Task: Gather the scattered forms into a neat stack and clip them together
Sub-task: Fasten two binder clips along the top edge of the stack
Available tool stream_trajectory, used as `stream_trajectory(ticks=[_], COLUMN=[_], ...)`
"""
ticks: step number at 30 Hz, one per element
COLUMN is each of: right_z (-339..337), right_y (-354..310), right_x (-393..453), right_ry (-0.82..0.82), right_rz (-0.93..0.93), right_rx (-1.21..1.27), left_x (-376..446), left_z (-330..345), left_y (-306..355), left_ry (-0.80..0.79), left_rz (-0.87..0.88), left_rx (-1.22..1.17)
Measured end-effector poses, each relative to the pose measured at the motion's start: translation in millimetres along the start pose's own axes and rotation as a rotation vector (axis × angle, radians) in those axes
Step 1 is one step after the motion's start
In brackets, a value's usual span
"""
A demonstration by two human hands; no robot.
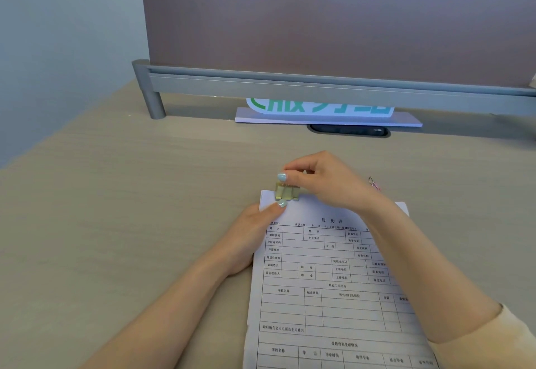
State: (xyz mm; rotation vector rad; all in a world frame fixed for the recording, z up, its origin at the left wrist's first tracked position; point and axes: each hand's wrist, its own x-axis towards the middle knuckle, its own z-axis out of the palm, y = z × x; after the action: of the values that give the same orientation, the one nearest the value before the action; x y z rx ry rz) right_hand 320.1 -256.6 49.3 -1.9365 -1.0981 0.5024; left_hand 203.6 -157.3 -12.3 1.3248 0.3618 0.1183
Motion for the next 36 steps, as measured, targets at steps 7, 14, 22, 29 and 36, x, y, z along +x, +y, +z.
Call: stream_trajectory(ticks=[7,14,22,29,36], right_z=[-5.8,-6.9,-3.8,-1.9,-0.1], right_y=[-2.8,-0.1,-2.1,-0.2,1.2], right_x=[-2.9,-5.5,-8.4,-10.0,-9.8], right_ry=[-0.053,-0.047,-0.023,-0.024,-0.069], right_rz=[-0.004,0.056,0.125,0.138,0.13], right_rx=[0.058,0.078,0.071,0.086,0.038], left_x=[-6.0,-7.0,-7.2,-7.0,-3.3], left_z=[3.8,2.5,4.6,6.2,3.9], left_y=[1.2,2.9,2.5,3.1,-1.8], left_ry=[-0.017,-0.073,0.051,0.078,0.112], left_rz=[0.015,-0.006,0.043,0.098,0.102], left_rx=[0.032,0.043,0.106,0.135,0.175])
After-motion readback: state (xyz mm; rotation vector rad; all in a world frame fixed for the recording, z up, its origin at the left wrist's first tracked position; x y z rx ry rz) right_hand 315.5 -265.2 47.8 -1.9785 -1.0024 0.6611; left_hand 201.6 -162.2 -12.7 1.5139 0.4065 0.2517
